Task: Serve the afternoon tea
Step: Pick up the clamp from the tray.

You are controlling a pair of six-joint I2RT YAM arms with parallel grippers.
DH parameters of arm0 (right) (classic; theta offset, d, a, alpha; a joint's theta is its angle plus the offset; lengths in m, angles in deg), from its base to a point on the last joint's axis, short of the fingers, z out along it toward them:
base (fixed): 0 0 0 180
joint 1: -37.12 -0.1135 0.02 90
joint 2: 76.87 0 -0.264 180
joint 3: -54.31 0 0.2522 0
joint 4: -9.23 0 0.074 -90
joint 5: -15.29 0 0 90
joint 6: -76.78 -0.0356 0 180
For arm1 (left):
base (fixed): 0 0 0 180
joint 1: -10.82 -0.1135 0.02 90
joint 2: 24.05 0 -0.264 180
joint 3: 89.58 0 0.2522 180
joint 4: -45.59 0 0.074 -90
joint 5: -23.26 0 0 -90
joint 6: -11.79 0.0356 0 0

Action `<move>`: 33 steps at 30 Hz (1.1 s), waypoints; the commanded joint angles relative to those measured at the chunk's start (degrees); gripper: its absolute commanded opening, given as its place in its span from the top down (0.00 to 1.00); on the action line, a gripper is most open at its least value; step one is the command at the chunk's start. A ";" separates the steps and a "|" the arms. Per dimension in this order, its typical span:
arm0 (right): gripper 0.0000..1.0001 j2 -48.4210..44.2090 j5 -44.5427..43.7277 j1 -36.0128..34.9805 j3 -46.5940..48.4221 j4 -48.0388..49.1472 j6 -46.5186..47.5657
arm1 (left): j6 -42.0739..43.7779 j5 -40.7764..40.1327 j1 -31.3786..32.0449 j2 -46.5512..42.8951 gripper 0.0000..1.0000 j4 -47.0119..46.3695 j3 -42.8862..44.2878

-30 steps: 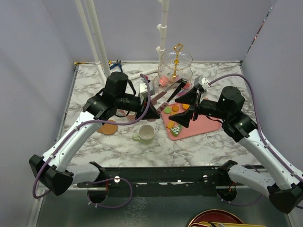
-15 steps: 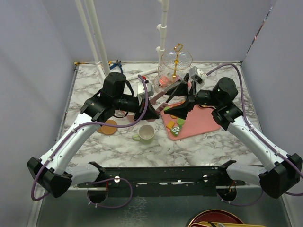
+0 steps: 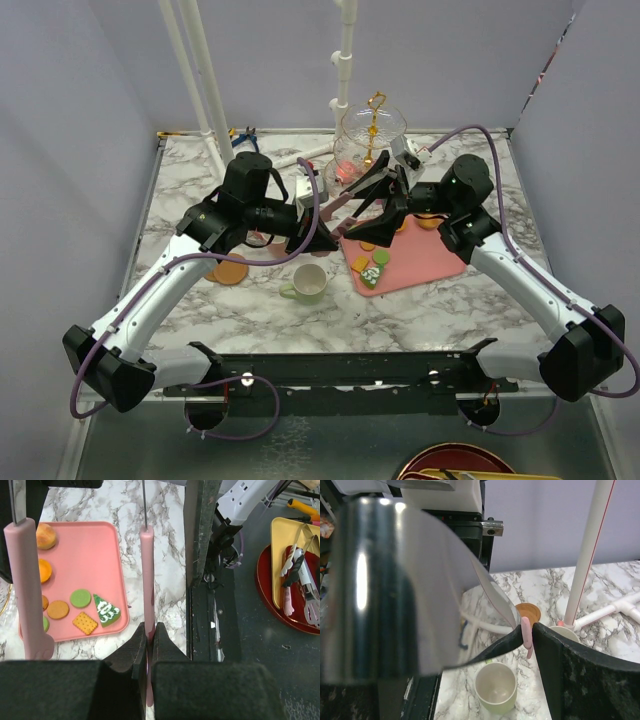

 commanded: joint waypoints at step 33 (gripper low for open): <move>0.48 0.27 -4.73 -0.05 0.02 -4.74 0.52 | 3.21 0.19 0.87 1.50 1.00 0.85 3.87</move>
